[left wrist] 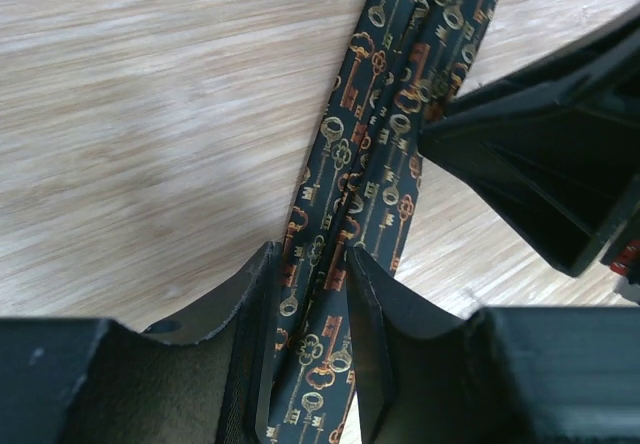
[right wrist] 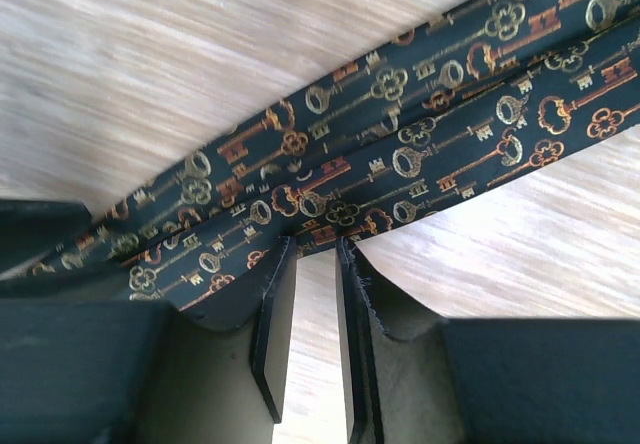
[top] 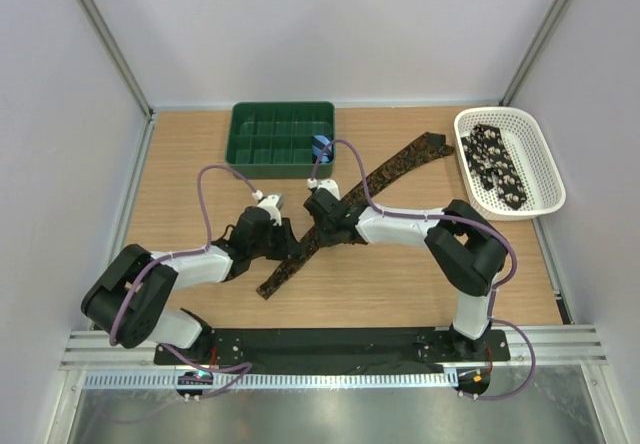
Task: Roll the ties
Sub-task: Flatten the tie
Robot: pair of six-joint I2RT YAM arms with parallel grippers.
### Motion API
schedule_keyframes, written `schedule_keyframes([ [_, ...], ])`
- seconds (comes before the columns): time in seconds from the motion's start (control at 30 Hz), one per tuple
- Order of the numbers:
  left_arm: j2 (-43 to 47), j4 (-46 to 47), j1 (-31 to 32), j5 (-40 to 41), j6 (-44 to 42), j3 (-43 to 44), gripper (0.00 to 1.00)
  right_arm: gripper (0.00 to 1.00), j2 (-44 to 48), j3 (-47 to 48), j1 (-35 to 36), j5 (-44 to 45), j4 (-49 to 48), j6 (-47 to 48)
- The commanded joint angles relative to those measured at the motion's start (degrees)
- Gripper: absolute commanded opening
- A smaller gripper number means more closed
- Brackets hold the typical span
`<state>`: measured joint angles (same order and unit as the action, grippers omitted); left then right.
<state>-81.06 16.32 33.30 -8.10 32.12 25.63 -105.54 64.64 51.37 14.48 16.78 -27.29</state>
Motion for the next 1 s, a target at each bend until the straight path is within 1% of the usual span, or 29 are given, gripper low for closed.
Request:
schedule_keyframes([
  [0.0,-0.9,-1.9,-0.1,-2.4,-0.1,-0.8,0.36,0.29,-0.5,2.3,0.3,1.8,-1.3,0.5],
  [0.2,-1.3,-1.3,-0.1,-3.2,-0.2,-0.8,0.35,0.28,0.2,1.3,0.3,2.3,-3.9,0.4],
  [0.37,-1.6,0.3,-0.1,-5.3,-0.5,-1.1,0.34,0.29,5.2,-5.3,0.0,0.2,-12.4,-0.9],
  [0.43,-1.9,0.6,-0.1,-5.9,-0.4,-1.1,0.34,0.29,4.8,-4.1,-0.5,-0.7,-11.9,-0.9],
  [0.5,-1.2,0.0,-0.1,-4.7,-0.5,-1.2,0.34,0.29,3.7,-2.9,-0.6,-0.8,-11.1,-0.2],
  [0.63,0.0,0.6,-0.1,-4.7,-0.8,-2.1,0.34,0.29,3.2,-3.1,-0.9,-2.5,-13.3,-0.7],
  [0.77,-0.5,0.4,-0.1,-5.1,-0.8,-1.8,0.34,0.29,1.7,-1.9,-1.2,-3.1,-12.5,-0.7],
  [0.9,-0.1,0.2,-0.1,-5.3,-0.9,-1.8,0.34,0.3,2.3,-2.7,-1.4,-3.6,-12.8,-0.7],
  [0.97,0.8,-0.1,-0.1,-4.4,-0.8,-1.8,0.34,0.3,4.1,-3.6,-1.3,-3.8,-12.5,-0.6],
])
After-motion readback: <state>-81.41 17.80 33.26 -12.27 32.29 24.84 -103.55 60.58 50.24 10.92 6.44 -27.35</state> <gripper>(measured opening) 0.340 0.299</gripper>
